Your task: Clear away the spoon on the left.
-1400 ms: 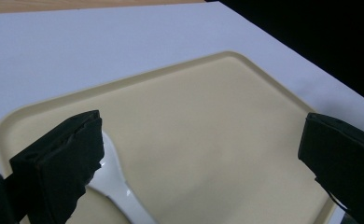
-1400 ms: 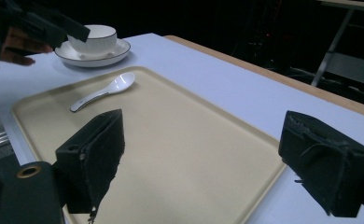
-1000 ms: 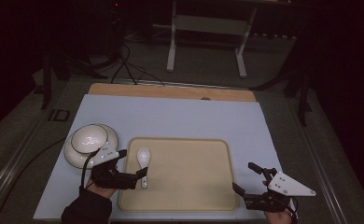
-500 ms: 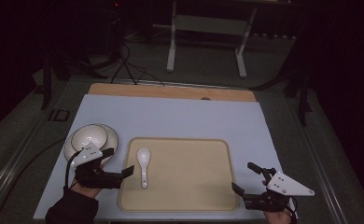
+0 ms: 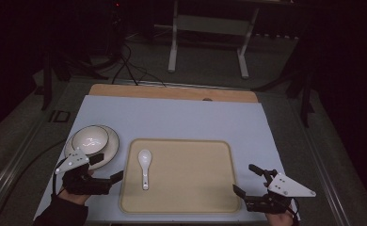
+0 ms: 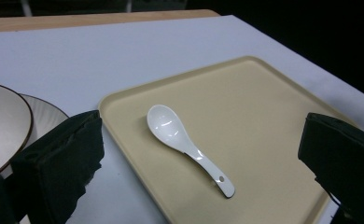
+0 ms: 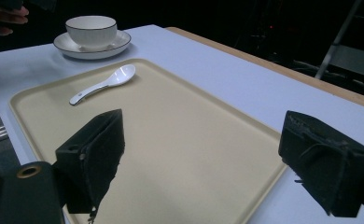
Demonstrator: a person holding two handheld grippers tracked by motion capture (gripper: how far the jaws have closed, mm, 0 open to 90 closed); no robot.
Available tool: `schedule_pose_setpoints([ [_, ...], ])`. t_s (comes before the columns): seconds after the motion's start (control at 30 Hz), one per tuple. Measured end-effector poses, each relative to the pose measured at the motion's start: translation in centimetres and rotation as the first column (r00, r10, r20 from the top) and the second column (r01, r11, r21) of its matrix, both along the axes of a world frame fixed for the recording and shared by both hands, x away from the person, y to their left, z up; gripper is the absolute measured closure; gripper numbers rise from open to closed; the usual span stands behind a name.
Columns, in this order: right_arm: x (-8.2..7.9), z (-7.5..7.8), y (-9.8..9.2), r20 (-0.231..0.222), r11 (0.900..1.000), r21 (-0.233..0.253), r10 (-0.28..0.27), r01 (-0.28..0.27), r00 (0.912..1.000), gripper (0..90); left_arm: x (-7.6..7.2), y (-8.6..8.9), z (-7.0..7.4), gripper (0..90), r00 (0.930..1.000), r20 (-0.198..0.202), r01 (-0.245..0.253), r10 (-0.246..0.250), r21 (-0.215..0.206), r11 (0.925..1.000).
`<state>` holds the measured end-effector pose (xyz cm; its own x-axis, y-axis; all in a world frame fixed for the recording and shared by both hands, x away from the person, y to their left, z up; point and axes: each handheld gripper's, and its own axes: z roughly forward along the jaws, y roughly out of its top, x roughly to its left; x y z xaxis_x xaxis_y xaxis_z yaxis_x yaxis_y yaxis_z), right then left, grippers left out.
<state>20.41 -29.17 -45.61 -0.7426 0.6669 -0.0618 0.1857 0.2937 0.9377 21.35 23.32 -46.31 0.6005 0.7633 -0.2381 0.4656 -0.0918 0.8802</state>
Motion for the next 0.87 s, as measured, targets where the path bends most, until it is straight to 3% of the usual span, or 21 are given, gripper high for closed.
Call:
schedule_pose_setpoints([
  [0.13,0.0,0.0,0.0,-0.001,1.0,0.002,-0.001,0.001,1.0,14.2,0.1,0.0,-0.9,0.8,1.0,0.002,0.004,-0.004,-0.018,0.9998],
  [0.33,0.1,-0.1,-0.1,-0.008,1.0,0.001,0.0,0.0,1.0,14.2,0.1,-0.2,-1.8,0.8,0.9999,0.006,0.016,-0.016,-0.005,0.9999],
  [0.73,0.2,-0.2,-0.2,-0.023,1.0,0.006,0.011,-0.01,0.9997,14.2,0.1,0.5,-2.7,0.8,0.9995,-0.016,-0.029,0.028,-0.031,0.9991],
  [0.87,0.2,-0.2,-0.2,-0.024,1.0,0.003,0.01,-0.01,0.9997,14.2,0.4,0.6,-3.1,0.8,0.9987,-0.03,-0.043,0.042,-0.021,0.9988],
])
